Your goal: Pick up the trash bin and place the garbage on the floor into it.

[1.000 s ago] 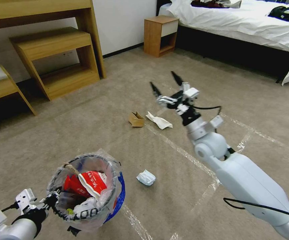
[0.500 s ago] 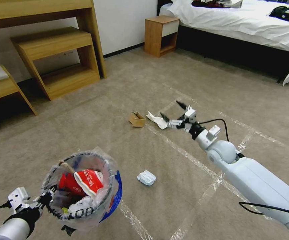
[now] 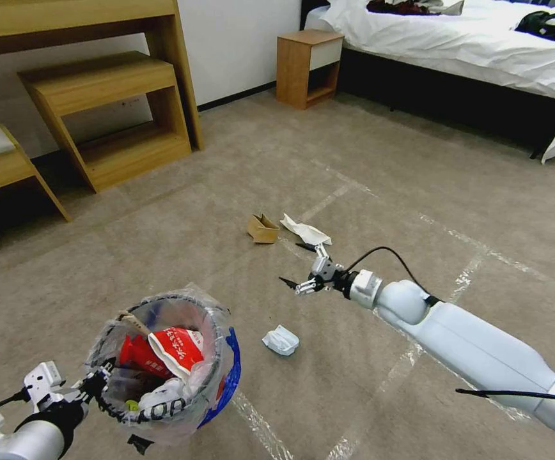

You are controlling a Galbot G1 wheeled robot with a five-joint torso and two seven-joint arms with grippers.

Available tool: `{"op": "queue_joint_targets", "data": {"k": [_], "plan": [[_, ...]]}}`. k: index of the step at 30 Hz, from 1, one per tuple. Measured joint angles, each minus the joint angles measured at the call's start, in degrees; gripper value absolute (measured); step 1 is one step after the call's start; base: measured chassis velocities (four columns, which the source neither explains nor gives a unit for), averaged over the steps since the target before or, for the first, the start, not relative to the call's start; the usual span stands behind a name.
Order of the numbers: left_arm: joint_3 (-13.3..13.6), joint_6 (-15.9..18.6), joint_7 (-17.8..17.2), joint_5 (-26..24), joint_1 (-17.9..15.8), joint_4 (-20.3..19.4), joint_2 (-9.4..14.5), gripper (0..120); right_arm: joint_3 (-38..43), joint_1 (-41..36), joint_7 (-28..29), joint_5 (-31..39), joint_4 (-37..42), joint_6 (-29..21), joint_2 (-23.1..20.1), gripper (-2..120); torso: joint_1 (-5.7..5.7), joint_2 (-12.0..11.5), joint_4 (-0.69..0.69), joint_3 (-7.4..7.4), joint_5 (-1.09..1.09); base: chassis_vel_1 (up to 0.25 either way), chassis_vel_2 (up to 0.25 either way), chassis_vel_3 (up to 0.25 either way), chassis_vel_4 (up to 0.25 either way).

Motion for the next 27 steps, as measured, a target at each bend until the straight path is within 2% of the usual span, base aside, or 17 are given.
{"op": "queue_joint_targets", "data": {"k": [1,3,4,7,8,10,11,12,15,21,27], "plan": [[-0.1,0.0,0.0,0.0,-0.1,0.0,0.0,0,-0.9,0.9,-3.1,-0.6,-0.2,-1.4,-0.2,100,0.0,0.0,0.0,0.0,0.0,0.0,0.0,0.0,0.0],[-0.2,-0.1,0.0,-0.1,-0.3,0.0,0.1,0,-2.6,2.0,-5.2,-1.2,-0.3,-3.9,-0.4,100,0.0,0.0,0.0,0.0,0.0,0.0,0.0,0.0,0.0],[-0.2,-0.1,0.0,-0.1,-0.3,0.0,0.1,0,-2.6,2.0,-5.2,-1.2,-0.3,-3.9,-0.4,100,0.0,0.0,0.0,0.0,0.0,0.0,0.0,0.0,0.0],[-0.1,-0.2,0.0,0.0,-0.6,0.2,0.0,0,-4.6,2.9,-4.6,-4.3,0.3,-10.1,0.1,100,0.0,0.0,-0.01,0.0,0.0,0.0,0.0,0.0,0.0],[-0.1,-0.2,0.0,0.0,-0.6,0.2,0.0,0,-4.6,2.9,-4.6,-4.3,0.3,-10.1,0.1,100,0.0,0.0,-0.01,0.0,0.0,0.0,0.0,0.0,0.0],[-0.1,-0.2,0.0,0.1,-0.8,0.4,-0.1,0,-5.2,3.4,-5.5,-6.4,0.3,-14.2,0.9,100,0.0,0.0,-0.01,0.0,0.0,0.0,0.0,0.0,0.0],[-0.2,-0.3,0.0,0.1,-0.8,0.5,0.0,0,-5.8,3.9,-5.6,-7.6,0.6,-17.9,1.4,100,0.0,0.0,0.0,0.0,0.0,0.0,0.0,0.0,0.0],[-0.2,-0.3,0.0,0.1,-0.8,0.5,0.0,0,-5.8,3.9,-5.6,-7.6,0.6,-17.9,1.4,100,0.0,0.0,0.0,0.0,0.0,0.0,0.0,0.0,0.0],[-0.5,-0.3,0.0,0.1,-1.1,1.0,0.2,0,-8.0,5.6,-5.1,-8.5,1.3,-27.5,2.9,100,0.0,0.0,0.0,0.0,-0.01,0.0,0.0,0.0,0.0],[-0.5,-0.3,-0.1,0.1,-1.4,1.5,0.1,0,-10.0,6.4,-7.7,-8.5,-1.3,-29.9,5.2,100,0.0,0.0,0.01,0.0,-0.01,0.0,0.0,0.0,0.0],[-0.1,-0.4,-0.1,0.7,-1.3,1.7,0.0,0,-11.2,5.6,-10.7,-8.2,-7.1,-27.3,7.8,100,0.0,0.0,0.0,0.0,0.0,0.0,0.0,0.0,0.0]]}}
